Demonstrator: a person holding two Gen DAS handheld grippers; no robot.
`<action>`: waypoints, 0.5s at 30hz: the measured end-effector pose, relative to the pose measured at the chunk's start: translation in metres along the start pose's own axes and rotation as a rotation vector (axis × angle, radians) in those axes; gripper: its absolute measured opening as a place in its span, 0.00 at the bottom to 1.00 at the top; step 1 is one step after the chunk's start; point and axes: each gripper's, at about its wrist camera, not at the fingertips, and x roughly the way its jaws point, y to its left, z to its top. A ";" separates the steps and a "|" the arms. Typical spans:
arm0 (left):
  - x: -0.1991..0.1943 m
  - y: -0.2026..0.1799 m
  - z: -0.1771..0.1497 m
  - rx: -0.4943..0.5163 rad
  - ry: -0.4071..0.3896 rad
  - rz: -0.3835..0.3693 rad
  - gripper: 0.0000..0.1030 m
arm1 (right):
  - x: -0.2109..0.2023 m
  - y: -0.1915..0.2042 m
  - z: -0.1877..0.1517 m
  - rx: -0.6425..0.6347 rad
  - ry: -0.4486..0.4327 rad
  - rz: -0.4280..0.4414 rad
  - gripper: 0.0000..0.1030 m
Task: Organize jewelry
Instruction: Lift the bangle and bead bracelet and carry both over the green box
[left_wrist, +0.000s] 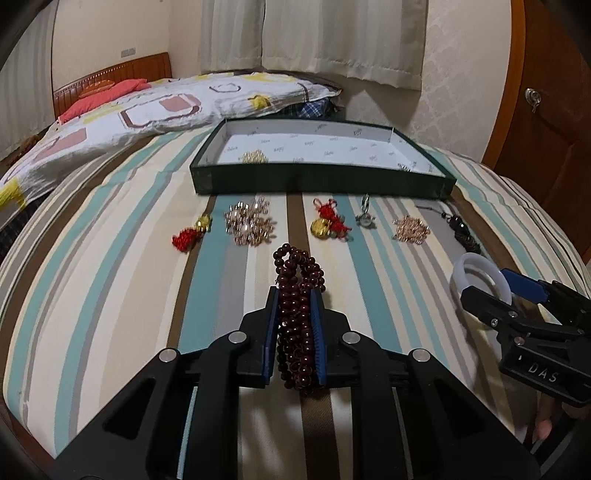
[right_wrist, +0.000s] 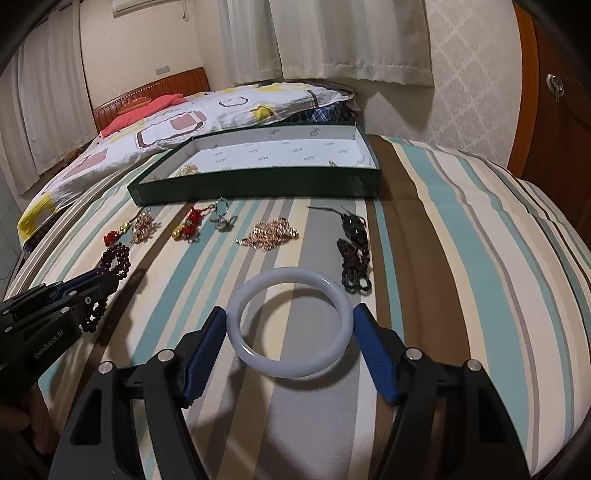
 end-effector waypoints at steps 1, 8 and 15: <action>-0.001 0.000 0.002 0.002 -0.006 -0.001 0.16 | -0.001 0.001 0.003 -0.001 -0.007 0.001 0.66; -0.005 -0.001 0.031 -0.006 -0.059 -0.021 0.16 | -0.006 0.003 0.030 -0.011 -0.058 0.004 0.66; -0.001 -0.003 0.069 -0.011 -0.124 -0.040 0.16 | -0.002 0.003 0.068 -0.018 -0.121 0.006 0.66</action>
